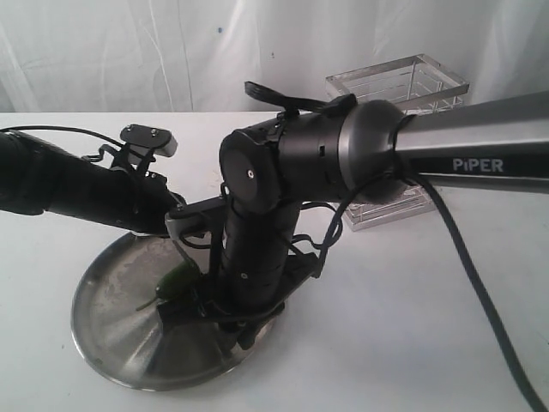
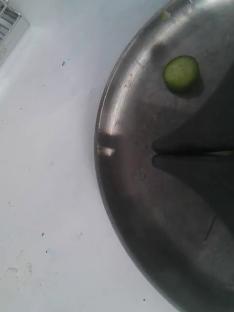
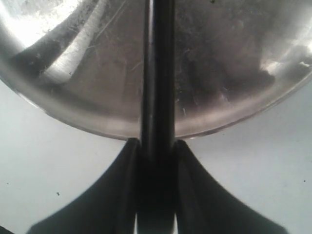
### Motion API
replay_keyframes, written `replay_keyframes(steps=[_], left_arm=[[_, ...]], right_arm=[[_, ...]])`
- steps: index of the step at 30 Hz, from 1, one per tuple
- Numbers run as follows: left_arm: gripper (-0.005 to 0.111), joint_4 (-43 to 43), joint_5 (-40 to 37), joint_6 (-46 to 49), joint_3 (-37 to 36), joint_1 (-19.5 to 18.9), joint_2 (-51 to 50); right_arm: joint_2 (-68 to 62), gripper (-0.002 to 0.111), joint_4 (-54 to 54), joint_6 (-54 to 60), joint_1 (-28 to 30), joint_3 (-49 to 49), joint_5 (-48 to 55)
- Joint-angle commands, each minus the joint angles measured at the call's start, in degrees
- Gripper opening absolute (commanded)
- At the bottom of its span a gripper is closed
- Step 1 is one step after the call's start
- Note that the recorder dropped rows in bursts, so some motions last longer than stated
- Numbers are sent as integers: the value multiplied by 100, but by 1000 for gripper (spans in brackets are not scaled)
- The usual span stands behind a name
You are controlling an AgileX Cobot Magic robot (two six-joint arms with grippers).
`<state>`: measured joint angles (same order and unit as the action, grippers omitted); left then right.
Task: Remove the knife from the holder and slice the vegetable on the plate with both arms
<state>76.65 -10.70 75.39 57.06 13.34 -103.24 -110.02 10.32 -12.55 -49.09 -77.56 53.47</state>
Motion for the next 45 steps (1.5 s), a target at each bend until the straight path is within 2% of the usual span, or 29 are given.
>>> replay_keyframes(steps=[1, 5, 12, 19, 25, 36, 40, 45], left_arm=[[0, 41, 90, -25, -230, -15, -14], [0, 291, 429, -25, -401, -15, -14], [0, 228, -144, 18, -441, -5, -14], [0, 260, 62, 18, -428, -5, -70], [0, 312, -695, -90, -10, -5, -483], [0, 22, -512, -113, -47, -17, -472], [0, 22, -79, -175, -198, -17, -472], [0, 30, -24, -195, -230, -17, -472]], right_arm=[[45, 0, 17, 79, 3, 232, -46], [45, 0, 28, 79, 3, 440, -209], [45, 0, 38, 79, 3, 577, -388], [45, 0, 38, 79, 3, 577, -376], [45, 0, 177, 79, 3, 577, -350], [45, 0, 351, 208, 3, 577, -400], [45, 0, 351, 208, 3, 577, -429], [45, 0, 351, 208, 3, 577, -429]])
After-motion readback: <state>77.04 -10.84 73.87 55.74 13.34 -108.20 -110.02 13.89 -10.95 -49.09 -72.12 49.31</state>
